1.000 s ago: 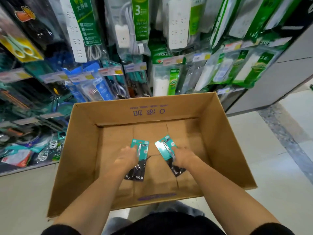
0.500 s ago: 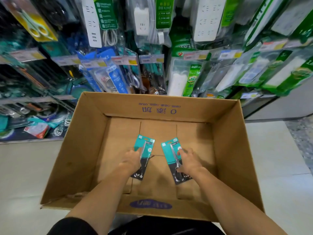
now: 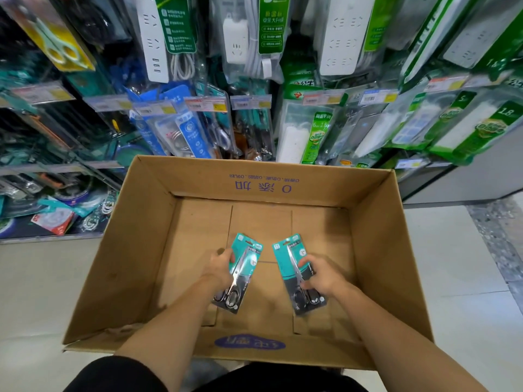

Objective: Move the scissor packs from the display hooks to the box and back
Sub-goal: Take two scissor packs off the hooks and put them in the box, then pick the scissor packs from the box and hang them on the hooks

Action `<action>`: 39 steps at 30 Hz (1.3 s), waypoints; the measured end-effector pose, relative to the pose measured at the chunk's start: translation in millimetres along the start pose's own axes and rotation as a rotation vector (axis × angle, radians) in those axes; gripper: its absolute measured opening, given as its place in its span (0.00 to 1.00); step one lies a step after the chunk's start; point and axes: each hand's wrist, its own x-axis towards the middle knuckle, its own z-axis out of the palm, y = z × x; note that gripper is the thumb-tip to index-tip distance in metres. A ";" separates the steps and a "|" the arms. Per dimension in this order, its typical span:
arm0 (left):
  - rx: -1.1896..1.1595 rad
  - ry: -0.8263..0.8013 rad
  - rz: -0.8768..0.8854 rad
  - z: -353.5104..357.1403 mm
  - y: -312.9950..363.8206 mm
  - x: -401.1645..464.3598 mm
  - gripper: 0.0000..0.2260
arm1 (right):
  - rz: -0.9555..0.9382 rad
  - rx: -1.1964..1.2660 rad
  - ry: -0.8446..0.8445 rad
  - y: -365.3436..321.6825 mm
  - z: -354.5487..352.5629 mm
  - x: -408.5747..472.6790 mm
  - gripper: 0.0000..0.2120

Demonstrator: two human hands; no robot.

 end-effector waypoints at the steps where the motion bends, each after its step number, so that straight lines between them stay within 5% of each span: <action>1: -0.029 0.000 0.022 -2.6 -2.7 1.1 0.14 | -0.005 0.033 -0.012 -1.9 -0.1 -1.1 0.21; 8: -0.176 -0.035 0.141 -54.0 -23.4 -15.4 0.23 | -0.255 0.215 -0.011 -51.9 -11.6 -20.0 0.21; 21: -0.762 0.382 0.505 -220.7 -148.9 -145.7 0.21 | -0.648 0.346 0.093 -266.8 22.8 -124.8 0.22; 27: -0.778 0.546 0.571 -257.4 -247.6 -184.3 0.28 | -0.829 0.322 0.070 -360.1 100.2 -150.8 0.21; 39: -0.777 0.682 0.525 -294.7 -393.4 -214.5 0.23 | -0.920 0.327 0.005 -468.6 209.6 -160.8 0.21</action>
